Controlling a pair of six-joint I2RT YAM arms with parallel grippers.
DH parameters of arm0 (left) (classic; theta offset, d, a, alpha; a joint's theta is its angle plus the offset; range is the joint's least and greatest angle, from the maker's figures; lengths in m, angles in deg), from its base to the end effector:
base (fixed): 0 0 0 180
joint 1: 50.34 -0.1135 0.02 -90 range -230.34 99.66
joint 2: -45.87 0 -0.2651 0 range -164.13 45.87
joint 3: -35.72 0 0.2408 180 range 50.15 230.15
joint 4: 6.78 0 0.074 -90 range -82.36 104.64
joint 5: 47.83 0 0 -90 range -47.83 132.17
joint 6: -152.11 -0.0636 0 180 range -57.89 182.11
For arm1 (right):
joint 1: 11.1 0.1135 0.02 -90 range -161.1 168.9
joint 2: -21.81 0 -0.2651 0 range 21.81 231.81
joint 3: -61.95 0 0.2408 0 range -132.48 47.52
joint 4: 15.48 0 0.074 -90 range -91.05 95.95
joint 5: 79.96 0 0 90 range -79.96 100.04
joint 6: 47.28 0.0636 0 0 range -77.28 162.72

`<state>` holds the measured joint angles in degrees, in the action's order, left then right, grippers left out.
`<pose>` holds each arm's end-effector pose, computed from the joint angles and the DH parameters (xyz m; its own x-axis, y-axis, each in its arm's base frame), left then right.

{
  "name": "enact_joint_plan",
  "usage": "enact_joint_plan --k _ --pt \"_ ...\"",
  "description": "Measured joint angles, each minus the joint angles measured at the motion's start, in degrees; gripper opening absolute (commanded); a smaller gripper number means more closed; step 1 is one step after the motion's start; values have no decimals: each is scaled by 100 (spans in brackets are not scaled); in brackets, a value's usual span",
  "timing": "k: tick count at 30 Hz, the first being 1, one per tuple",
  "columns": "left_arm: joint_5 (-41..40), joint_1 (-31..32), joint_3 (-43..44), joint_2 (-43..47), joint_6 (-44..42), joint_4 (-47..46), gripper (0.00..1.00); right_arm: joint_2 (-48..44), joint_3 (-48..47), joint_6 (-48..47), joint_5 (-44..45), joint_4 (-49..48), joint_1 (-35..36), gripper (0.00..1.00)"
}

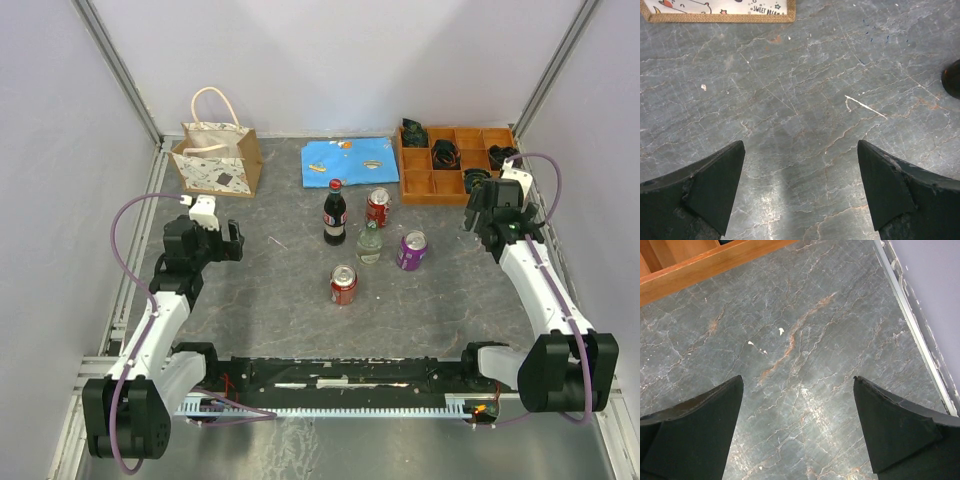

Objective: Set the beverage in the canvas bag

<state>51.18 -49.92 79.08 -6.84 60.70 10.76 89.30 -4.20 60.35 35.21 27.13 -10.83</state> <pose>0.2189 -0.0116 0.2234 -0.4485 0.0276 -0.8933 0.1580 0.9862 -0.0489 0.2541 -0.0259 0.2615 -0.5700 0.2714 -0.7755 0.4979 0.8649 -0.0633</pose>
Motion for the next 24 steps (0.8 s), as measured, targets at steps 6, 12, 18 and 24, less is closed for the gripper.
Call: enact_joint_plan --k 6,12,18,24 --pt "424 -9 448 94 -223 162 99 234 0 -66 50 -74 0 99" --pt "1215 -9 2260 -28 -498 -7 99 289 -26 -378 -219 -74 0 99" --pt "1296 42 4983 -1856 -527 -39 99 289 -146 -509 -723 -66 2 99" --pt "1036 282 7189 -4273 -660 649 99 258 -280 -511 -1019 -42 11 99"
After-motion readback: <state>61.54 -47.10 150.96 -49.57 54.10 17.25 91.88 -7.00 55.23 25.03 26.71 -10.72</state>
